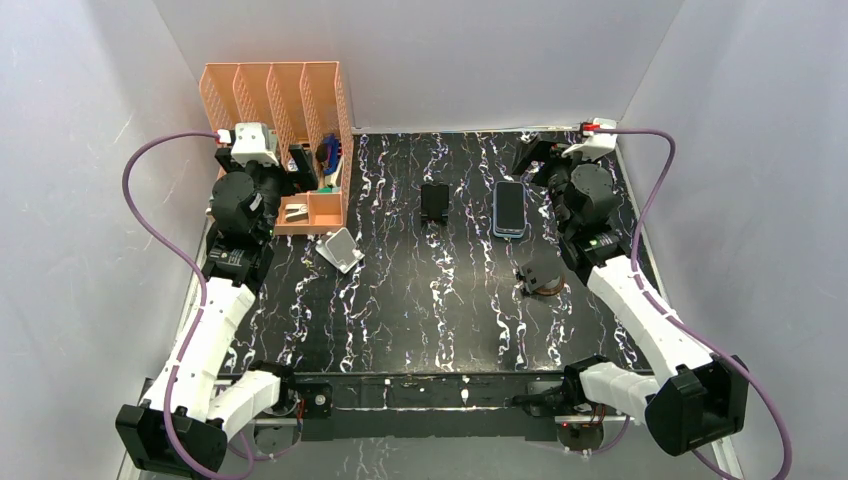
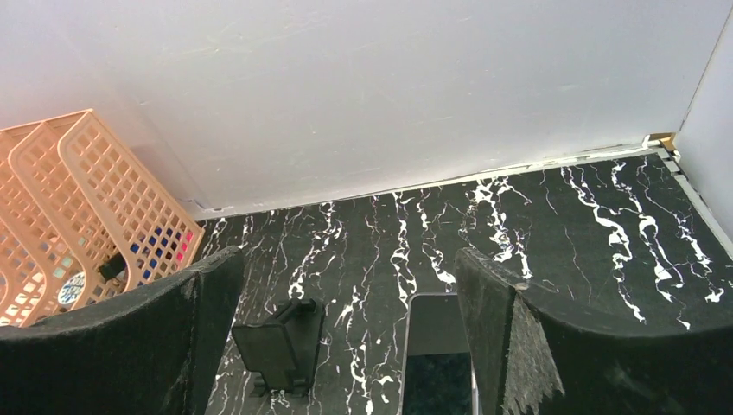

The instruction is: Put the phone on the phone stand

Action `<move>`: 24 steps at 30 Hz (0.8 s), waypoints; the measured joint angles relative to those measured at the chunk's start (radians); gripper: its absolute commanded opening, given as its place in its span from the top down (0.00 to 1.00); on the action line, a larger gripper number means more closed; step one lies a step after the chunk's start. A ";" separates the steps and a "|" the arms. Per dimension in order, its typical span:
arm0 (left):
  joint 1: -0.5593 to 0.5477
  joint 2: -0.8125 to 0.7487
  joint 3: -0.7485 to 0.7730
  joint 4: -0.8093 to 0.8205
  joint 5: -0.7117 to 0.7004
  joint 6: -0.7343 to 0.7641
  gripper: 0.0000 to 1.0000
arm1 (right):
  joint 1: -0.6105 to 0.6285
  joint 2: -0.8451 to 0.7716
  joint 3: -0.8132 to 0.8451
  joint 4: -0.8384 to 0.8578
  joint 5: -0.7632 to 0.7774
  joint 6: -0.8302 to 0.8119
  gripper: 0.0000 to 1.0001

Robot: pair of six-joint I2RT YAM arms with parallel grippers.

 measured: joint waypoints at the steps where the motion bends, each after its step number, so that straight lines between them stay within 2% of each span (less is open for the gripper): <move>1: 0.000 0.000 0.000 -0.002 -0.004 0.000 0.02 | 0.006 0.001 0.000 0.001 0.013 0.001 0.01; 7: 0.000 0.011 0.000 -0.014 -0.025 -0.002 0.02 | 0.018 -0.002 -0.015 0.043 0.042 -0.016 0.01; 12: 0.018 0.021 0.002 -0.031 -0.025 -0.032 0.02 | 0.018 -0.076 -0.194 0.171 0.011 -0.056 0.01; 14: 0.057 0.026 0.006 -0.039 0.002 -0.058 0.02 | 0.017 -0.077 -0.219 0.156 0.013 -0.063 0.01; 17: 0.130 0.047 0.021 -0.054 0.039 -0.114 0.02 | 0.013 0.045 -0.092 0.024 0.040 -0.060 0.01; 20: 0.154 0.101 0.076 -0.108 0.049 -0.140 0.02 | 0.007 0.218 0.087 -0.084 0.043 -0.055 0.01; 24: 0.170 0.235 0.268 -0.246 0.206 -0.118 0.02 | 0.005 0.367 0.194 -0.182 0.041 -0.034 0.01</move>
